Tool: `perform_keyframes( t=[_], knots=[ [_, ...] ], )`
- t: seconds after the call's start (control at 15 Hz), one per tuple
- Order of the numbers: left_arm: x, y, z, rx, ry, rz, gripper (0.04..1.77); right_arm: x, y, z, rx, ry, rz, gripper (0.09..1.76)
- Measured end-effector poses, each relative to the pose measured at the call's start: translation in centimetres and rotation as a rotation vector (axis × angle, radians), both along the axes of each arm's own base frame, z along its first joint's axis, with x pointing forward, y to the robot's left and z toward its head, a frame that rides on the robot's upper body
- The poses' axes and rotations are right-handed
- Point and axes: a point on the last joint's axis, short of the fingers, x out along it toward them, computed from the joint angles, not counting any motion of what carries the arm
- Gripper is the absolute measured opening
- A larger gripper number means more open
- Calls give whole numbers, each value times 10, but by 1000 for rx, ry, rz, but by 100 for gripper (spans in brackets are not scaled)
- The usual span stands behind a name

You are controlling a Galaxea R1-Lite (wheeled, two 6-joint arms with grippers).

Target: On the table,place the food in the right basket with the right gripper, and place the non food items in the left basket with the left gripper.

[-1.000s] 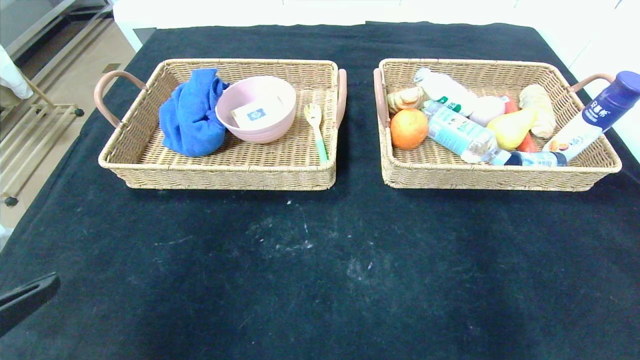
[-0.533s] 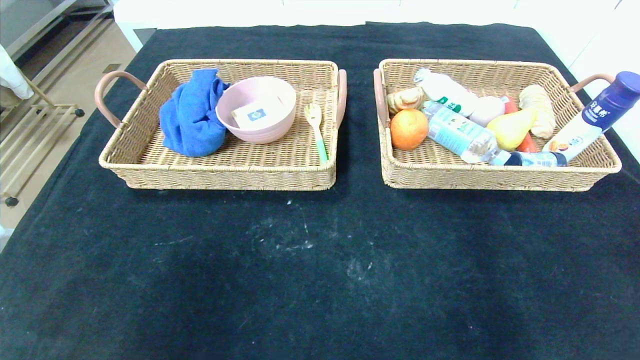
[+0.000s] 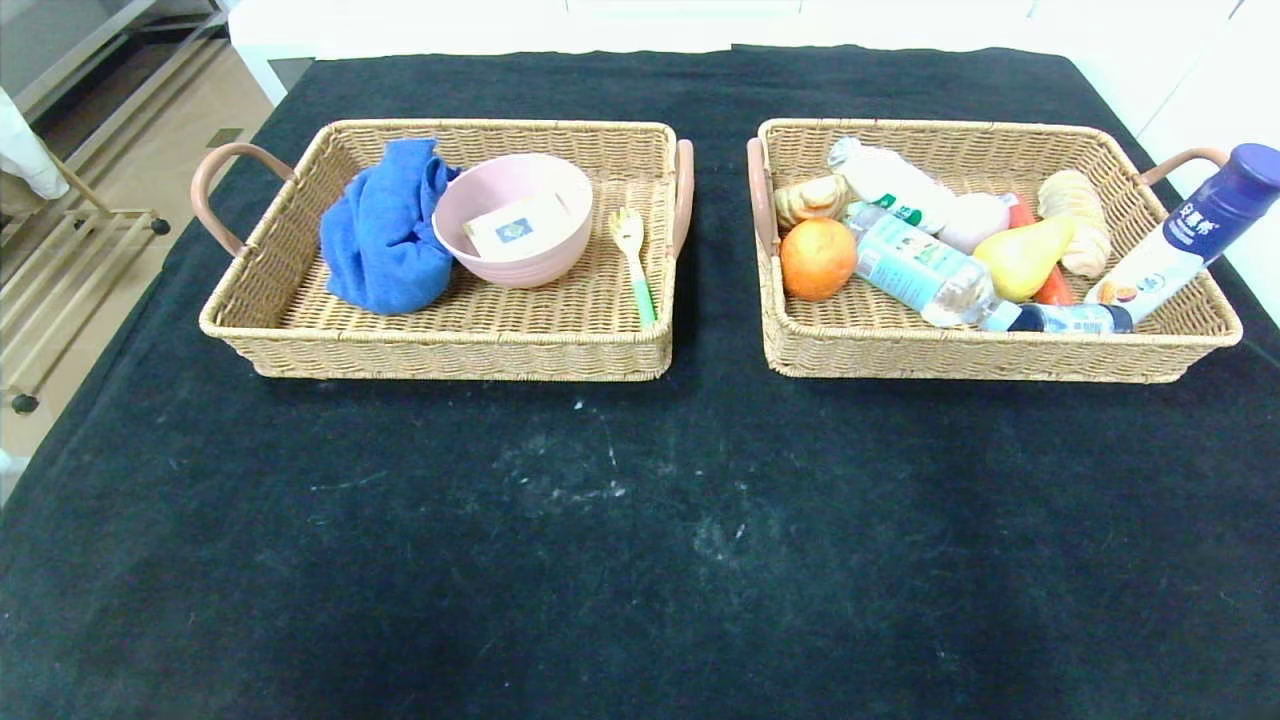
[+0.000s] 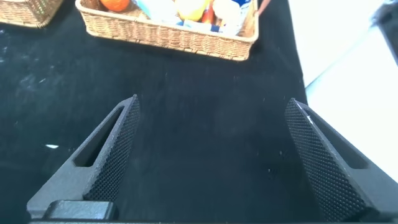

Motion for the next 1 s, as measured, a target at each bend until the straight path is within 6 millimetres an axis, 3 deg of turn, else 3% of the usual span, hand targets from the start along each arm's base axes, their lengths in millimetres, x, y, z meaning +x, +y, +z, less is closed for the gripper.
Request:
perform_keyframes(
  t=[0.2, 0.4, 0.6, 1.0],
  knots=[
    [-10, 0, -14, 7, -52, -20, 172, -12, 0, -15, -6, -56, -26, 170],
    [-8, 1, -31, -9, -64, -8, 172, -7, -1, -24, 3, -129, -63, 170],
    [16, 1, -49, -16, -110, -9, 172, 17, -1, -41, 8, -183, -64, 170],
    [64, 1, -115, -16, -1, -6, 172, 63, -2, -112, 11, -28, -63, 171]
  ],
)
